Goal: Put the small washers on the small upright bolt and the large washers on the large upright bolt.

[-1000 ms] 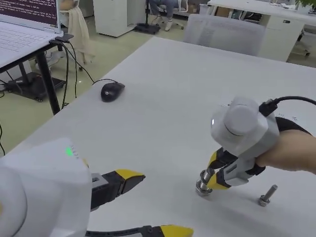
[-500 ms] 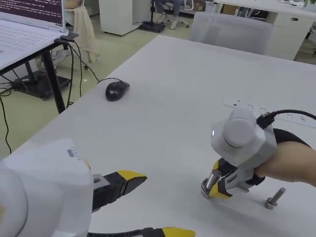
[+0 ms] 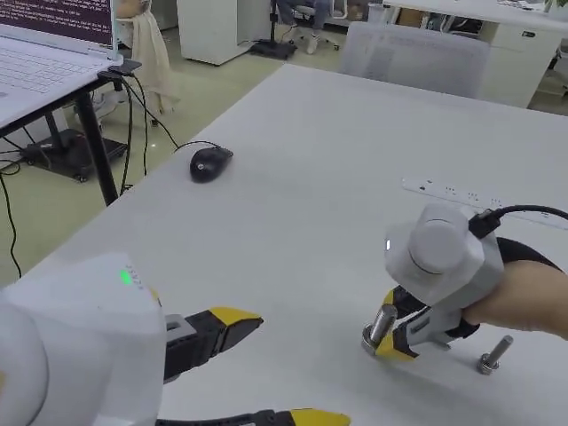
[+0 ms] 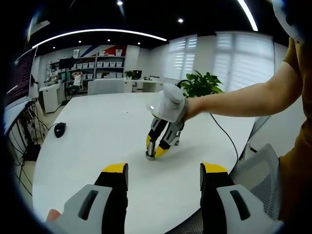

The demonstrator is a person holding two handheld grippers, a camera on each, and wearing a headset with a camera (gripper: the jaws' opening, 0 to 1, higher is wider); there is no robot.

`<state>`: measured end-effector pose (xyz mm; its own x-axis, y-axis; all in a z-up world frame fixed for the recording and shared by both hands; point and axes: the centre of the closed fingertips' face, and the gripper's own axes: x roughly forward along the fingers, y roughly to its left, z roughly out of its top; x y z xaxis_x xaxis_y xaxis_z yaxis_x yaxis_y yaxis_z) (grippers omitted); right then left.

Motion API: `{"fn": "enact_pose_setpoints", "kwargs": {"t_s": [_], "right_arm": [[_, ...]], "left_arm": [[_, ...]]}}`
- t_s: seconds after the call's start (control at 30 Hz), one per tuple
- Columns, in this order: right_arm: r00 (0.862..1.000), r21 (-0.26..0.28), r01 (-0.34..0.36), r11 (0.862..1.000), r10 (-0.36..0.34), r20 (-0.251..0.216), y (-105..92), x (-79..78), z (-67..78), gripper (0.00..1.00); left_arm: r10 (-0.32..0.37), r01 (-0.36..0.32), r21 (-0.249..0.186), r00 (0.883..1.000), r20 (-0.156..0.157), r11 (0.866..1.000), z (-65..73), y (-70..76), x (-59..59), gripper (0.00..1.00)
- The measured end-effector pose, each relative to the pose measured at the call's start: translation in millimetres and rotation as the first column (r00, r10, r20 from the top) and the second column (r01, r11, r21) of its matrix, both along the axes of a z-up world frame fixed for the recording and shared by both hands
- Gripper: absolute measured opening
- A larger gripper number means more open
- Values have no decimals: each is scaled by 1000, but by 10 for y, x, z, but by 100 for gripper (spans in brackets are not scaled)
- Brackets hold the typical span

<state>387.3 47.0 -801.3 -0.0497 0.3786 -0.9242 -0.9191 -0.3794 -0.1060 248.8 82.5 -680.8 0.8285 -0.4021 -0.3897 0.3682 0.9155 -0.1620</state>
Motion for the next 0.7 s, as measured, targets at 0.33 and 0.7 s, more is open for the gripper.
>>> {"fn": "enact_pose_setpoints", "kwargs": {"t_s": [0.33,0.7], "right_arm": [[997,94,70,993,-72,10,-227,-46,269,23],[980,243,191,951,-200,14,-625,-255,639,19]], "left_arm": [[-38,38,8,999,33,999,55,-93,6,59],[-153,153,6,986,58,988,44,-347,-16,59]]}}
